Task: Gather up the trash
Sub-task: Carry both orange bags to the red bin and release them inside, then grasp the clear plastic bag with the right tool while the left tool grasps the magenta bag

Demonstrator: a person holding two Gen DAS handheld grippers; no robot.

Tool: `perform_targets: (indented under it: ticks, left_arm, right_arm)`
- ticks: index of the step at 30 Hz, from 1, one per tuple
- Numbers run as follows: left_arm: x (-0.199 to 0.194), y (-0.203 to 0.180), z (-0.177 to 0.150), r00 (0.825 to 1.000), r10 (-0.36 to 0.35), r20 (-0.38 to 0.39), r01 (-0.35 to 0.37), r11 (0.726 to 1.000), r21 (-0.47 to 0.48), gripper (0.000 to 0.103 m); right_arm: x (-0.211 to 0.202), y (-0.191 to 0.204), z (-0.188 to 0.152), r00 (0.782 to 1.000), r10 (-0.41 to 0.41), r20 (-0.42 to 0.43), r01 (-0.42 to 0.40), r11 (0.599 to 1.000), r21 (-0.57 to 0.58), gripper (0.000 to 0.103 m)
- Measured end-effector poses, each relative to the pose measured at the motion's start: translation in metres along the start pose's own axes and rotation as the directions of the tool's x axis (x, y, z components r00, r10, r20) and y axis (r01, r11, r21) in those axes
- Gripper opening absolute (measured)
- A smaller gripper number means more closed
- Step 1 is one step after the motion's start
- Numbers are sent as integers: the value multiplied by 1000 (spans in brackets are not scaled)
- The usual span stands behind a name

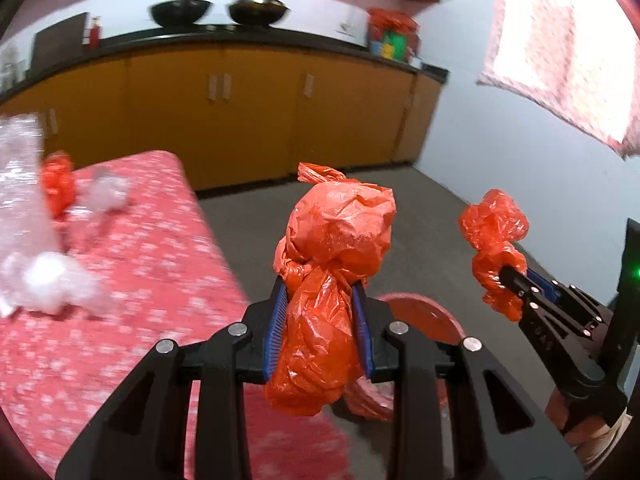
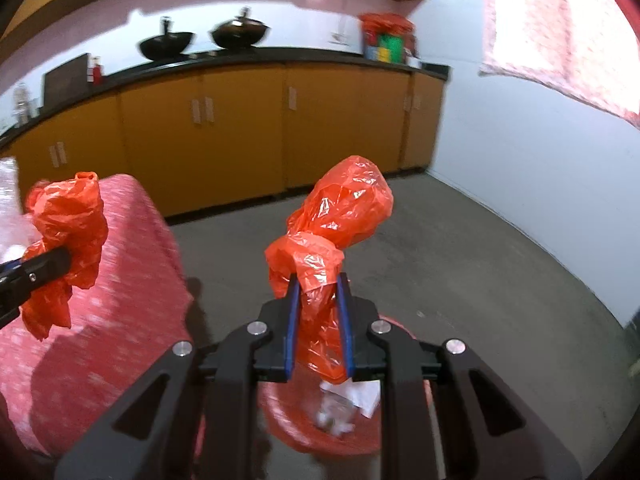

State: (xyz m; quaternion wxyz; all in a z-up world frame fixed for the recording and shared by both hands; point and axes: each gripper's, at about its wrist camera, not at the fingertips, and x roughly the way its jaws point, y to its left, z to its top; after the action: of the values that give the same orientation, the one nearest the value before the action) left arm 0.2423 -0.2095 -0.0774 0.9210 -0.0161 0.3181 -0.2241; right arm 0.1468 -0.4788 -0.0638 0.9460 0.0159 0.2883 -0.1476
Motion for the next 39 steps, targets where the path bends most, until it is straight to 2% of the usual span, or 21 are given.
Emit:
perform_targets:
  ticks: [4,8,21,27,31,35,39]
  left_arm:
    - [26,-38,-8,998,-44,-49,47,997,55,32]
    - [46,-63,-17,993,-67,-95,76,993,92,32]
    - [106,-112,-33,973,-93,-209,128,979,160,33]
    - [132,-123,-35,966,-101,-239,144,974,172,41]
    - [141,-127,-40,967,-98,-236,144,972,187,48]
    - [146,-123,-44,960,-114,-257,155,977,148,48]
    - [140,-119,-44,964,-104,-245,143,978,149,48]
  right_arm:
    - [16,-31,-12,998,-56,-37,57,998,34,18]
    - [30,-51,-23,995,-79,-67,83,995,48,18]
    - [68,-80,-48,988,-69,-141,78,995,60,19]
    - [88,-80,-51,986,-60,-155,67,997,40,26]
    - [95,-84,-54,983,-61,-171,71,996,54,28]
    - [95,-89,-61,980,-74,-184,86,994,62,28]
    - [91,-91,-60,981,-77,-179,91,993,70,28]
